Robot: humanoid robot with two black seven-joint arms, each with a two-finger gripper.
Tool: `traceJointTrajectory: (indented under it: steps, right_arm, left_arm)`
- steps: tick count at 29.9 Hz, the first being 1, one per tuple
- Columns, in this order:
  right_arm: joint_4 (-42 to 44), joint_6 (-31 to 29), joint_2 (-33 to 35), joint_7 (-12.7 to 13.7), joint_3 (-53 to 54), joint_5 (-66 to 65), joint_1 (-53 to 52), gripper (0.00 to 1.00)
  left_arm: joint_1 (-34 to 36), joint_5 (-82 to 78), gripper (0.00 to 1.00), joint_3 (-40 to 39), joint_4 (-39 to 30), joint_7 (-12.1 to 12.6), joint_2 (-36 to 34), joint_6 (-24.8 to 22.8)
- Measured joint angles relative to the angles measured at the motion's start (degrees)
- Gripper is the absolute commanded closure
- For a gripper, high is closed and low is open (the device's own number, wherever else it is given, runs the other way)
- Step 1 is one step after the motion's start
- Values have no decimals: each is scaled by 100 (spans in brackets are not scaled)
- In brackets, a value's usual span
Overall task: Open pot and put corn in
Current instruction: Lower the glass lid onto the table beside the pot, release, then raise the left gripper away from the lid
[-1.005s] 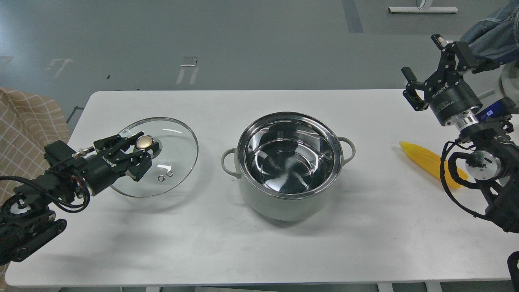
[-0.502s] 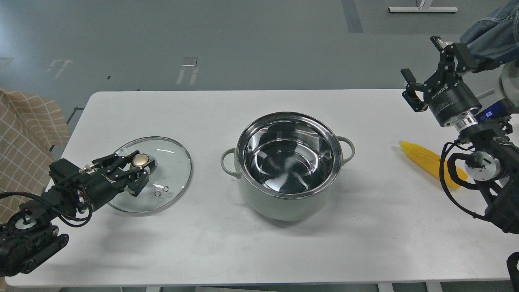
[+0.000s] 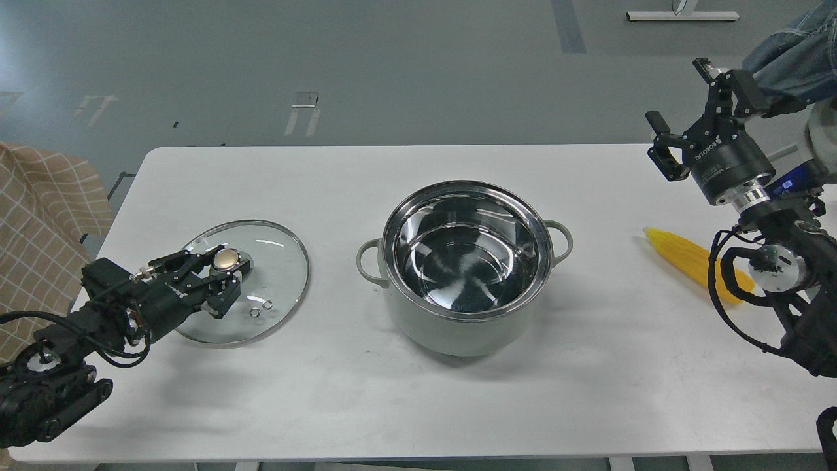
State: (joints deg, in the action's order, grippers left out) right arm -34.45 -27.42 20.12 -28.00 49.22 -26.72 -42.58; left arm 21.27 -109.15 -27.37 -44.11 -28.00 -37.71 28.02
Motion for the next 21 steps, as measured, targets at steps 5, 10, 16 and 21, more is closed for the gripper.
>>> traceJointTrajectory:
  steps: [5, 10, 16, 21]
  right_arm:
    - [0, 0, 0, 0, 0, 0, -1, 0]
    - [0, 0, 34, 0, 0, -8, -8, 0]
    - [11, 138, 305, 0, -157, -940, -146, 0]
    - [-10, 390, 725, 0, -906, -2554, -598, 0]
  left_arm:
    - [63, 40, 7, -21, -26, 0, -4, -3]
    - [203, 380, 7, -24, -114, 0, -71, -3]
    - [748, 1535, 7, -33, -635, 1, -314, -3]
    - [1421, 3018, 6, -81, -1028, 1, -378, -652]
